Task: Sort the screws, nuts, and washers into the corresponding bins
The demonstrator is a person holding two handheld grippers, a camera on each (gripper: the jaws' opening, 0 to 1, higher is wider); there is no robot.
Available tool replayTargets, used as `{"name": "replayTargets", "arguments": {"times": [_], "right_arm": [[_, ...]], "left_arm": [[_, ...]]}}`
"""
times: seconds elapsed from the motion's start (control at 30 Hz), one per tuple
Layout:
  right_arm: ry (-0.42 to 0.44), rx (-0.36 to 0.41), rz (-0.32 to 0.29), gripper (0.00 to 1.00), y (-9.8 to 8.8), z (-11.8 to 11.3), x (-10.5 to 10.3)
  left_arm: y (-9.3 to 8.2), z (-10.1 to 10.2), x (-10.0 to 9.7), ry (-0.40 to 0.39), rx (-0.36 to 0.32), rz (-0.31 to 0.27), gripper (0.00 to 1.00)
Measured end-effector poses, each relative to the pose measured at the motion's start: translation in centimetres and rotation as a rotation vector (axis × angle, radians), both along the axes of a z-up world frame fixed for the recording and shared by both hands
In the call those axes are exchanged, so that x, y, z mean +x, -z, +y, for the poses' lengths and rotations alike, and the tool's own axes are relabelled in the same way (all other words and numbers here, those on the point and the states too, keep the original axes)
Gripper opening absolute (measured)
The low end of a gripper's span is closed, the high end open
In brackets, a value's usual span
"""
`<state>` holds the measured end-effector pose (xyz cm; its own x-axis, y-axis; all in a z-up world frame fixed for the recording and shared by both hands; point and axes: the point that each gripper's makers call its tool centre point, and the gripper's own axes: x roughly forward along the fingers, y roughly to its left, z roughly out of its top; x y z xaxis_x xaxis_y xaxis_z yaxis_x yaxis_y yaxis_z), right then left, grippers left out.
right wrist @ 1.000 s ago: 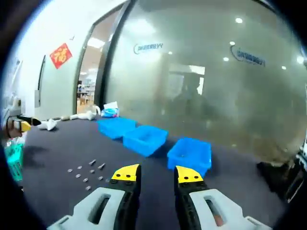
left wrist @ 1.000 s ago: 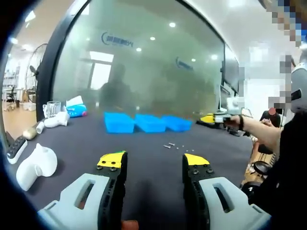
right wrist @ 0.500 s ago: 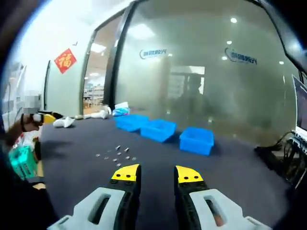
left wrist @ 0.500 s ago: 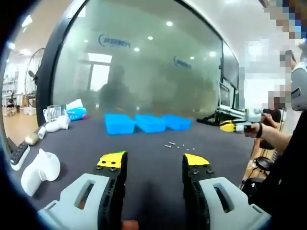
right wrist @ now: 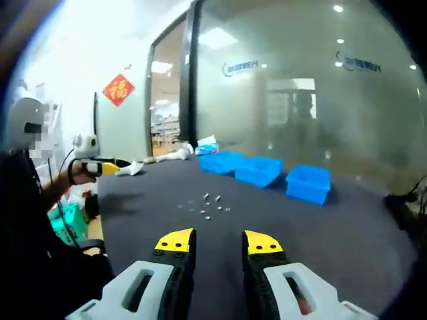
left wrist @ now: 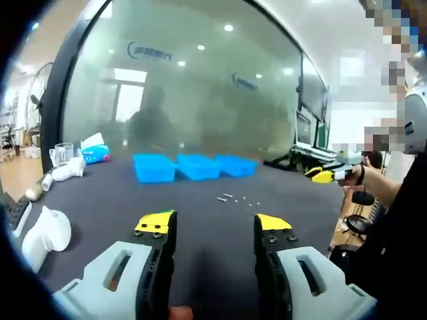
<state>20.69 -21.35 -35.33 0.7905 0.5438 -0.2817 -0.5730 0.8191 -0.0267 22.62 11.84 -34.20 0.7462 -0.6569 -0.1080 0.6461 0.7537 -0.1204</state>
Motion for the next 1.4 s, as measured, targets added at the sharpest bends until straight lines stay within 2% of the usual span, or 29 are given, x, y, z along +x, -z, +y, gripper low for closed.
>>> {"name": "replayTargets", "arguments": {"times": [0.13,0.37,0.57,0.67,0.87,1.4], "right_arm": [[-0.017,-0.047,0.008,0.25,0.5,0.1,-0.2],[-0.045,-0.061,0.019,0.25,0.4,1.0,-0.1],[-0.072,-0.098,0.045,0.25,-0.1,1.9,1.1],[-0.088,-0.13,0.058,0.25,-0.1,2.3,2.0],[-0.126,-0.171,0.127,0.25,0.4,4.2,4.4],[-0.234,-0.383,0.26,0.24,2.4,10.0,11.5]], "left_arm": [[0.4,-0.2,-0.3,0.033,0.034,0.014,0.45],[0.5,-0.8,-0.5,0.066,0.052,0.024,0.46],[0.6,-0.5,0.1,0.043,0.086,0.02,0.45],[0.5,-0.4,0.3,0.04,0.093,0.017,0.45],[0.3,-0.4,0.6,0.035,0.076,0.008,0.45],[1.4,0.8,1.2,0.01,0.018,0.024,0.45]]}}
